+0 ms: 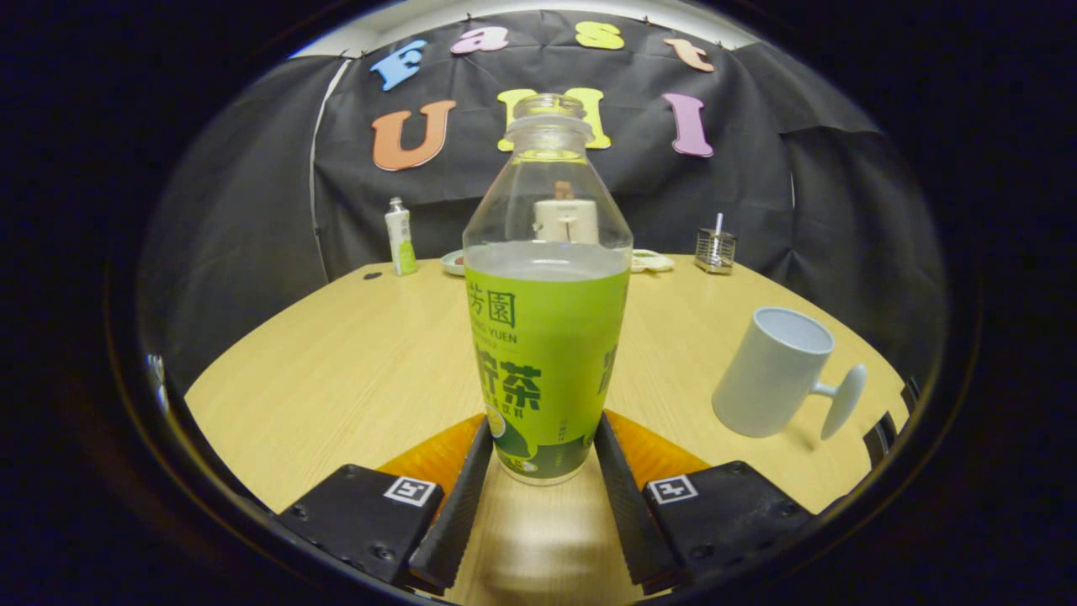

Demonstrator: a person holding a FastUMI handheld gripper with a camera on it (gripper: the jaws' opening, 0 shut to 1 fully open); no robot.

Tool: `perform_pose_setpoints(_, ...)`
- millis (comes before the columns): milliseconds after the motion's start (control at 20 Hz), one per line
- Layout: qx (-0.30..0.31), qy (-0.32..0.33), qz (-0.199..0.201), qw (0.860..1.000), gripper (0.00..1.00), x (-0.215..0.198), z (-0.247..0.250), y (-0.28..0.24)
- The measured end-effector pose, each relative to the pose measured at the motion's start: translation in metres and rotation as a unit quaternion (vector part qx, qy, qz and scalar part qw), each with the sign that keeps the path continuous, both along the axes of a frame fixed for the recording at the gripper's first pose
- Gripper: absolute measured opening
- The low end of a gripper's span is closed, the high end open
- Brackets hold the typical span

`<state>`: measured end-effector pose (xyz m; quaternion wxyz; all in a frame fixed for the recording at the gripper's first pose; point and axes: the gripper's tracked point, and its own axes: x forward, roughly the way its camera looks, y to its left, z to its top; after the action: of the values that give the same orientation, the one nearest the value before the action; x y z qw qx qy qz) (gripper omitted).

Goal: Take the bottle from table, then pour the juice into the cup, finally place the bottle on the coaster

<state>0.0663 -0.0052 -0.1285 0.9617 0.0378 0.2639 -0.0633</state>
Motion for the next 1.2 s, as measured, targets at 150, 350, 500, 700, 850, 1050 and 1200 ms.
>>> perform_pose_setpoints(150,0.027,-0.007,-0.01,1.0,0.75,0.005,0.008,0.003)
perform_pose_setpoints(350,0.107,-0.023,-0.018,0.994,0.75,0.011,0.029,0.018)
perform_pose_setpoints(500,0.198,-0.036,-0.015,0.979,0.75,0.028,0.041,0.043)
perform_pose_setpoints(700,0.308,-0.05,-0.028,0.95,0.74,0.039,0.053,0.056)
perform_pose_setpoints(850,0.36,-0.053,-0.043,0.931,0.74,0.041,0.061,0.054)
perform_pose_setpoints(1050,0.422,-0.06,-0.066,0.902,0.73,0.042,0.064,0.044)
perform_pose_setpoints(1200,0.469,-0.069,-0.079,0.877,0.73,0.045,0.069,0.035)
